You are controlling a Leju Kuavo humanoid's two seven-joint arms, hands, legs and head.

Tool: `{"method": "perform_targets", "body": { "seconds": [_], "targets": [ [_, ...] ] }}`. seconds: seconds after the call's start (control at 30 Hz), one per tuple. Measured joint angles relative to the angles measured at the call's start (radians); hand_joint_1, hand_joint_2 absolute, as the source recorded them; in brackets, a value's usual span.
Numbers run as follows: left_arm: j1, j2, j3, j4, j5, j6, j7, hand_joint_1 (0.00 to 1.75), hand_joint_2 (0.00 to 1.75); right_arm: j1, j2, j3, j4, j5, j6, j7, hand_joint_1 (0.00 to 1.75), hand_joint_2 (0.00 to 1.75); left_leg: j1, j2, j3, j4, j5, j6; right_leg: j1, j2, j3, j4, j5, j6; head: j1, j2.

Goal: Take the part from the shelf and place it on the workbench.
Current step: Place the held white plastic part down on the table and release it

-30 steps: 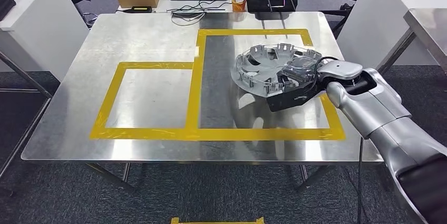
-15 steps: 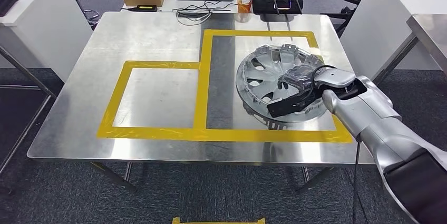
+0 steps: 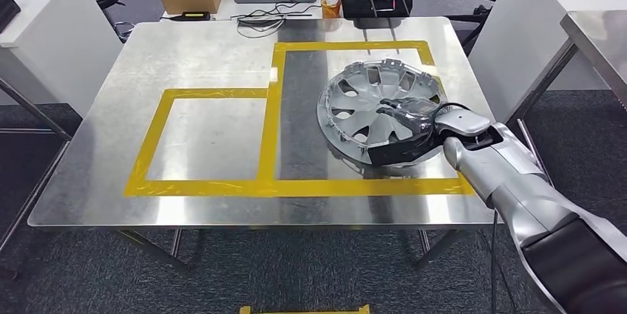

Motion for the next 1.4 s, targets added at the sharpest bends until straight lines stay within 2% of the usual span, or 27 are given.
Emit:
{"method": "perform_targets", "body": {
  "seconds": [0.07,0.2,0.27,0.33,0.37,0.4,0.43,0.47,0.5,0.53,0.6,0.7,0.77,0.83,0.87,0.9,0.93,1.0,1.03,1.07,1.13,1.2,1.23,1.27,1.33,1.37,1.4],
  "targets": [
    [-0.001,-0.004,0.001,-0.015,0.005,-0.019,0.003,0.0,0.0,0.032,0.001,-0.061,-0.059,-0.03,-0.045,0.027,0.0,0.0,-0.005,0.0,0.048,-0.084,0.019,0.009,0.004,0.0,0.0,-0.001,0.0,0.003,0.0,0.0],
    [-0.001,-0.012,0.001,-0.032,0.006,-0.038,-0.015,0.0,0.0,0.195,-0.006,-0.259,-0.343,-0.05,-0.098,0.061,0.0,0.0,-0.004,-0.002,0.064,-0.109,0.025,0.03,0.006,-0.002,-0.003,0.005,-0.008,0.018,0.001,0.0],
    [-0.001,-0.018,0.001,-0.035,0.006,-0.038,-0.031,0.0,0.0,0.3,-0.009,-0.383,-0.539,-0.045,-0.102,0.051,0.0,0.0,0.001,-0.005,0.071,-0.123,0.033,0.041,0.006,-0.004,-0.041,0.087,-0.05,0.015,0.003,0.0],
    [0.0,-0.021,0.001,-0.035,0.007,-0.032,-0.041,0.0,0.0,0.413,-0.009,-0.501,-0.723,-0.039,-0.11,0.016,0.0,0.0,0.0,-0.013,0.069,-0.124,0.033,0.044,0.005,-0.004,-0.106,0.226,-0.106,0.012,0.004,0.0],
    [0.001,-0.023,0.001,-0.035,0.008,-0.028,-0.044,0.0,0.0,0.474,-0.008,-0.557,-0.812,-0.037,-0.117,-0.006,0.0,0.0,0.0,-0.017,0.069,-0.123,0.033,0.044,0.004,-0.004,-0.128,0.272,-0.12,0.015,0.004,0.0],
    [0.002,-0.025,0.001,-0.035,0.009,-0.024,-0.046,0.0,0.0,0.533,-0.006,-0.607,-0.893,-0.035,-0.123,-0.028,0.0,0.0,0.0,-0.021,0.069,-0.121,0.033,0.044,0.003,-0.004,-0.133,0.282,-0.12,0.022,0.004,0.0],
    [0.003,-0.026,0.001,-0.035,0.009,-0.021,-0.047,0.0,0.0,0.583,-0.002,-0.659,-0.976,-0.032,-0.129,-0.05,0.0,0.0,0.0,-0.023,0.068,-0.119,0.032,0.043,0.001,-0.004,-0.118,0.25,-0.104,0.031,0.005,0.0],
    [0.005,-0.027,0.001,-0.035,0.009,-0.019,-0.047,0.0,0.0,0.626,0.002,-0.703,-1.042,-0.03,-0.134,-0.067,0.0,0.0,0.001,-0.024,0.067,-0.115,0.03,0.04,-0.001,-0.006,-0.085,0.184,-0.08,0.041,0.005,0.0],
    [0.006,-0.028,0.002,-0.035,0.009,-0.019,-0.048,0.0,0.0,0.666,0.007,-0.746,-1.104,-0.03,-0.14,-0.083,0.0,0.0,-0.001,-0.025,0.065,-0.108,0.027,0.036,-0.002,-0.01,-0.05,0.11,-0.056,0.047,0.006,0.0],
    [0.007,-0.029,0.002,-0.036,0.009,-0.018,-0.048,0.0,0.0,0.714,0.013,-0.791,-1.166,-0.034,-0.148,-0.099,0.0,0.0,-0.003,-0.026,0.061,-0.1,0.022,0.031,-0.002,-0.013,-0.021,0.052,-0.036,0.046,0.005,0.0],
    [0.013,-0.029,0.003,-0.039,0.016,-0.018,-0.047,0.0,0.0,0.835,0.025,-0.886,-1.281,-0.055,-0.162,-0.132,0.0,0.0,-0.006,-0.029,0.056,-0.09,0.015,0.021,0.002,-0.018,0.005,0.006,-0.02,0.031,0.005,0.0],
    [0.029,-0.031,0.003,-0.043,0.037,-0.012,-0.037,0.0,0.0,1.0,0.05,-1.013,-1.386,-0.086,-0.143,-0.15,0.0,0.0,-0.003,-0.025,0.052,-0.079,0.001,0.009,0.0,-0.017,0.004,0.005,-0.01,0.009,0.004,0.0],
    [0.034,-0.031,0.003,-0.043,0.044,-0.005,-0.033,0.0,0.0,1.106,0.07,-1.083,-1.429,-0.085,-0.107,-0.15,0.0,0.0,0.0,-0.014,0.033,-0.013,-0.062,-0.001,-0.005,-0.018,0.0,0.002,-0.003,-0.002,0.002,0.0],
    [0.038,-0.031,0.003,-0.043,0.045,0.0,-0.033,0.0,0.0,1.194,0.101,-1.141,-1.452,-0.067,-0.058,-0.15,0.0,0.0,0.003,-0.007,-0.005,0.112,-0.15,-0.009,-0.004,-0.02,-0.012,0.002,0.004,-0.008,0.001,0.0],
    [0.039,-0.032,0.003,-0.043,0.045,0.002,-0.032,0.0,0.0,1.229,0.118,-1.169,-1.456,-0.055,-0.03,-0.152,0.0,0.0,0.003,-0.005,-0.016,0.163,-0.178,-0.011,-0.003,-0.02,-0.02,0.002,0.009,-0.01,0.001,0.0],
    [0.039,-0.032,0.003,-0.043,0.046,0.003,-0.032,0.0,0.0,1.257,0.137,-1.196,-1.458,-0.041,0.0,-0.155,0.0,0.0,0.003,-0.004,-0.011,0.18,-0.188,-0.011,-0.002,-0.02,-0.028,0.002,0.016,-0.011,0.001,0.0],
    [0.039,-0.032,0.003,-0.043,0.048,0.003,-0.03,0.0,0.0,1.282,0.156,-1.224,-1.459,-0.027,0.033,-0.158,0.0,0.0,0.003,-0.003,0.017,0.157,-0.18,-0.008,0.0,-0.019,-0.037,0.002,0.023,-0.01,0.001,0.0],
    [0.038,-0.031,0.003,-0.044,0.059,0.004,-0.025,0.0,0.0,1.321,0.195,-1.279,-1.456,0.005,0.097,-0.168,0.0,0.0,-0.002,-0.003,0.122,0.009,-0.14,0.007,0.002,-0.015,-0.05,0.002,0.039,-0.007,0.001,0.0],
    [0.038,-0.031,0.003,-0.045,0.066,0.004,-0.021,0.0,0.0,1.335,0.216,-1.305,-1.451,0.025,0.129,-0.175,0.0,0.0,-0.006,-0.003,0.163,-0.058,-0.124,0.015,0.004,-0.013,-0.053,0.0,0.047,-0.003,0.002,0.0],
    [0.039,-0.031,0.003,-0.047,0.073,0.003,-0.017,0.0,0.0,1.346,0.234,-1.328,-1.443,0.044,0.155,-0.186,0.0,0.0,-0.011,-0.002,0.189,-0.104,-0.113,0.024,0.003,-0.012,-0.054,-0.002,0.055,0.002,0.001,0.0],
    [0.041,-0.03,0.003,-0.051,0.085,0.0,-0.008,0.0,0.0,1.36,0.271,-1.376,-1.418,0.086,0.203,-0.212,0.0,0.0,-0.021,-0.001,0.189,-0.12,-0.099,0.036,-0.001,-0.012,-0.051,-0.012,0.07,0.016,-0.001,0.0],
    [0.045,-0.029,0.003,-0.057,0.101,-0.007,0.005,0.0,0.0,1.368,0.311,-1.434,-1.381,0.138,0.256,-0.249,0.0,0.0,-0.021,0.0,0.182,-0.135,-0.068,0.047,-0.004,-0.012,-0.053,-0.017,0.078,0.024,-0.002,0.0],
    [0.047,-0.029,0.003,-0.06,0.109,-0.012,0.012,0.0,0.0,1.369,0.331,-1.472,-1.357,0.175,0.286,-0.273,0.0,0.0,-0.019,0.001,0.175,-0.144,-0.05,0.053,-0.004,-0.011,-0.058,-0.005,0.06,0.022,-0.001,0.0],
    [0.049,-0.03,0.003,-0.062,0.116,-0.016,0.019,0.0,0.0,1.369,0.351,-1.513,-1.331,0.218,0.309,-0.299,0.0,0.0,-0.016,0.002,0.165,-0.152,-0.032,0.057,-0.004,-0.01,-0.07,0.028,0.024,0.016,0.001,0.0],
    [0.057,-0.031,0.003,-0.064,0.123,-0.022,0.031,0.0,0.0,1.367,0.389,-1.6,-1.27,0.321,0.346,-0.353,0.0,0.0,-0.017,0.004,0.135,-0.154,-0.005,0.059,-0.005,-0.01,-0.099,0.152,-0.078,0.005,0.004,0.0],
    [0.059,-0.032,0.003,-0.064,0.124,-0.024,0.035,0.0,0.0,1.364,0.407,-1.642,-1.237,0.375,0.359,-0.374,0.0,0.0,-0.017,0.004,0.121,-0.153,0.006,0.058,-0.006,-0.01,-0.108,0.217,-0.113,0.007,0.005,0.0],
    [0.061,-0.033,0.003,-0.065,0.125,-0.024,0.038,0.0,0.0,1.361,0.423,-1.682,-1.203,0.426,0.369,-0.389,0.0,0.0,-0.017,0.005,0.106,-0.151,0.018,0.057,-0.007,-0.01,-0.106,0.261,-0.127,0.015,0.005,0.0]
  ]
}}
